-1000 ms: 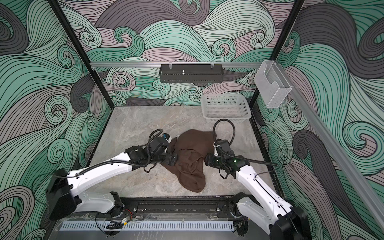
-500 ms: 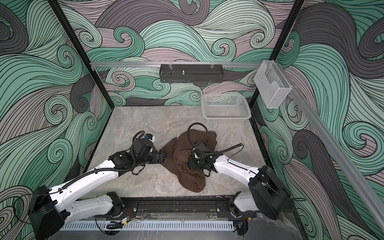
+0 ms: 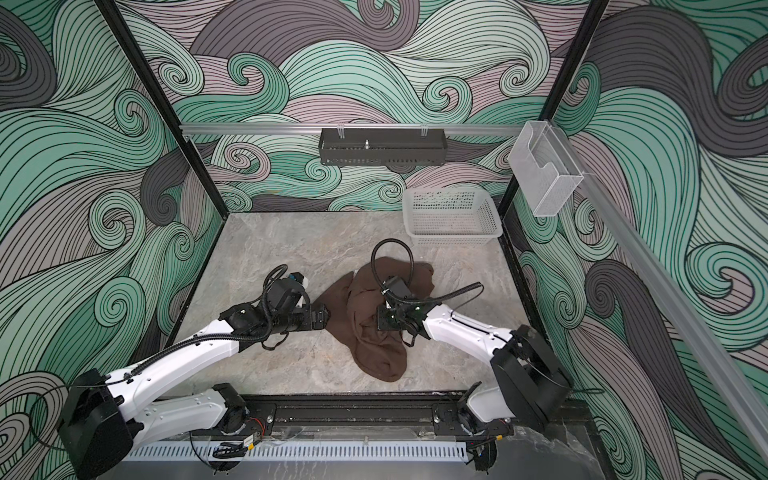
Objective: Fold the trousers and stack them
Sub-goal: 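Grasp the trousers with both grippers at opposite sides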
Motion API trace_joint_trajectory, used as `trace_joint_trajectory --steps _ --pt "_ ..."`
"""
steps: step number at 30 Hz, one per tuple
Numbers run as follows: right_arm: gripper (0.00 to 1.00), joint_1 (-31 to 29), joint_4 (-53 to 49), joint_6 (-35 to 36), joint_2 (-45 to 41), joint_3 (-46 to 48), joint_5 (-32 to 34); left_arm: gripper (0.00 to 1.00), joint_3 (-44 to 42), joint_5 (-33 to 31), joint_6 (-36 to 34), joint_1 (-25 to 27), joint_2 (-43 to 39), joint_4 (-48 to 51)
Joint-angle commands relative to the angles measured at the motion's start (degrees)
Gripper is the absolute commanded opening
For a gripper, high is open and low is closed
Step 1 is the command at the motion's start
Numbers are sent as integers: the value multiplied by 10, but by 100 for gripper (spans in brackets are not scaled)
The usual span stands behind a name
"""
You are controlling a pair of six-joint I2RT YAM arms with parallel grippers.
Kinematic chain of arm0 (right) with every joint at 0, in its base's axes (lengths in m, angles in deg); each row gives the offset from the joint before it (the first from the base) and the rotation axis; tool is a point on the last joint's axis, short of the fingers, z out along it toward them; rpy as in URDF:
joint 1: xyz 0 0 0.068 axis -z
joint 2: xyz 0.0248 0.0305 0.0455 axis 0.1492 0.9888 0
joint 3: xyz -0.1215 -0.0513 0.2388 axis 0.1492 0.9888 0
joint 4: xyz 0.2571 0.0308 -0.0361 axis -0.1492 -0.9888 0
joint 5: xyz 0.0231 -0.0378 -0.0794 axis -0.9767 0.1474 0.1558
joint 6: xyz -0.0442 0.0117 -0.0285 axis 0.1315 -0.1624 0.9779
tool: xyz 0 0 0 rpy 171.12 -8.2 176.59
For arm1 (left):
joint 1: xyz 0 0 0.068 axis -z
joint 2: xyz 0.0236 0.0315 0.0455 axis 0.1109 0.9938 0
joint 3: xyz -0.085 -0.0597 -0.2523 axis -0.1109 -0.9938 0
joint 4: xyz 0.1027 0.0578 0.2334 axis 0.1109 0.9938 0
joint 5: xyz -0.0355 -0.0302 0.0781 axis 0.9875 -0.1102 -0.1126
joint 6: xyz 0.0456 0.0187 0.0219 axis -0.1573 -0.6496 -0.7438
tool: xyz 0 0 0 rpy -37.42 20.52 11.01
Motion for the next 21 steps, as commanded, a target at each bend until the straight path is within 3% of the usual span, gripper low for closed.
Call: trace_joint_trajectory --steps 1,9,21 --pt "0 13 -61 25 -46 -23 34 99 42 49 -22 -2 29 3" --pt "0 44 -146 69 -97 -39 13 99 119 103 -75 16 93 -53" --pt "0 53 -170 95 -119 -39 -13 98 253 245 -177 45 278 -108"
